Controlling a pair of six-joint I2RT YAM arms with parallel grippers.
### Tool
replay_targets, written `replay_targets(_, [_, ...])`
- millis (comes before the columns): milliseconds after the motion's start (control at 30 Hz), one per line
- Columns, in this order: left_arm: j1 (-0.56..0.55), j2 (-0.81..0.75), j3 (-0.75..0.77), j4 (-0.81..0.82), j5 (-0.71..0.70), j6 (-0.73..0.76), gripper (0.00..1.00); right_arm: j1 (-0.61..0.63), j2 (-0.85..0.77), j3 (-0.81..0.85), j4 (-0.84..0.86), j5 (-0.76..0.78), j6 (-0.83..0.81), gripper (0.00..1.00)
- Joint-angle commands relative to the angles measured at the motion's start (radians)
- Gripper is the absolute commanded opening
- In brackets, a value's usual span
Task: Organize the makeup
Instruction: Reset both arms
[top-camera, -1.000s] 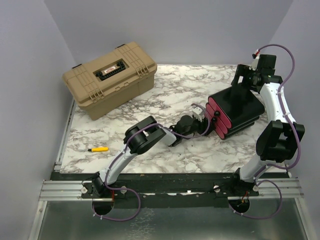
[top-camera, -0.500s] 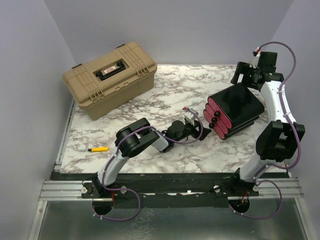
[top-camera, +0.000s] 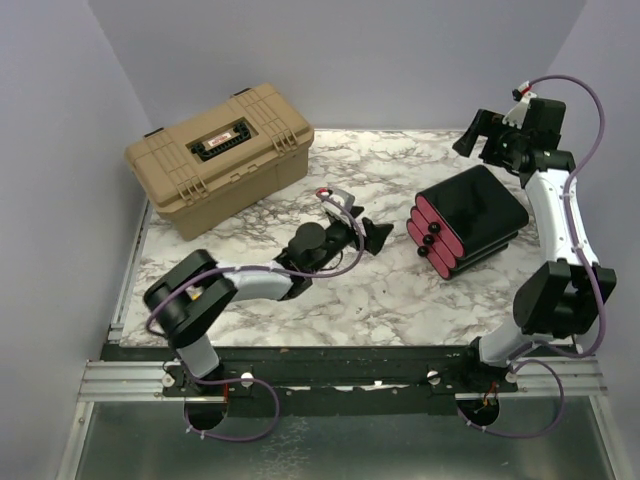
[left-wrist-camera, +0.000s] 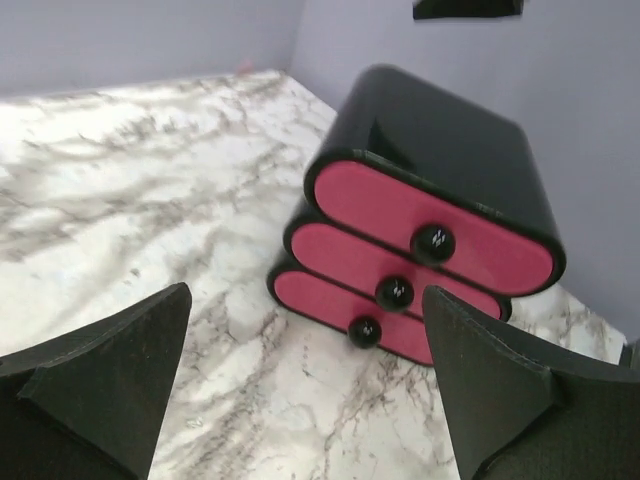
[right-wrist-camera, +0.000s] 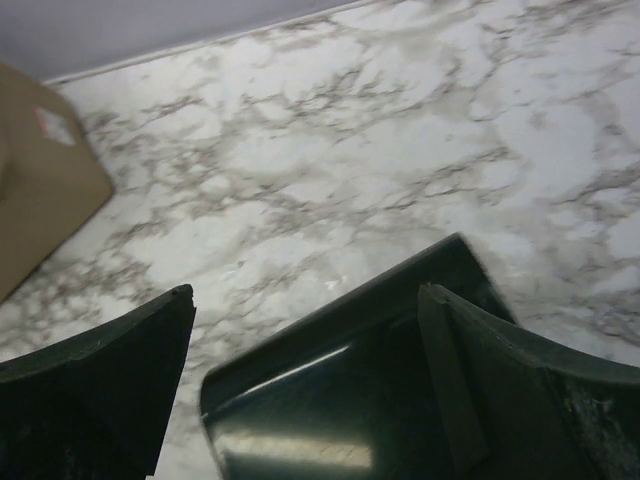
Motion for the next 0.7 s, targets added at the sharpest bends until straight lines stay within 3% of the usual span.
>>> replay_targets(0, [0.03, -0.218, 0.042, -0.38, -0.15, 0.069, 0.99, 0.002, -0.169, -0.133, 0.211, -0.293, 0.147, 1.0])
replay_targets(167, [0.067, -0.397, 0.06, -0.671, -0.434, 0.058, 0.99, 0.003, -0.215, -0.169, 0.263, -0.379, 0.154, 1.0])
replay_targets(233, [0.087, -0.448, 0.121, -0.865, -0.563, -0.019, 0.99, 0.002, -0.239, -0.2, 0.301, -0.392, 0.133, 1.0])
replay_targets(367, [0.121, -0.485, 0.277, -1.185, -0.675, -0.155, 0.99, 0.002, -0.268, -0.237, 0.341, -0.395, 0.12, 1.0])
replay_targets(467, [0.12, -0.484, 0.363, -1.311, -0.757, -0.192, 0.99, 0.003, -0.266, -0.219, 0.321, -0.384, 0.126, 1.0])
replay_targets(667, [0.121, -0.503, 0.374, -1.342, -0.847, -0.179, 0.99, 0.002, -0.266, -0.201, 0.305, -0.36, 0.131, 1.0])
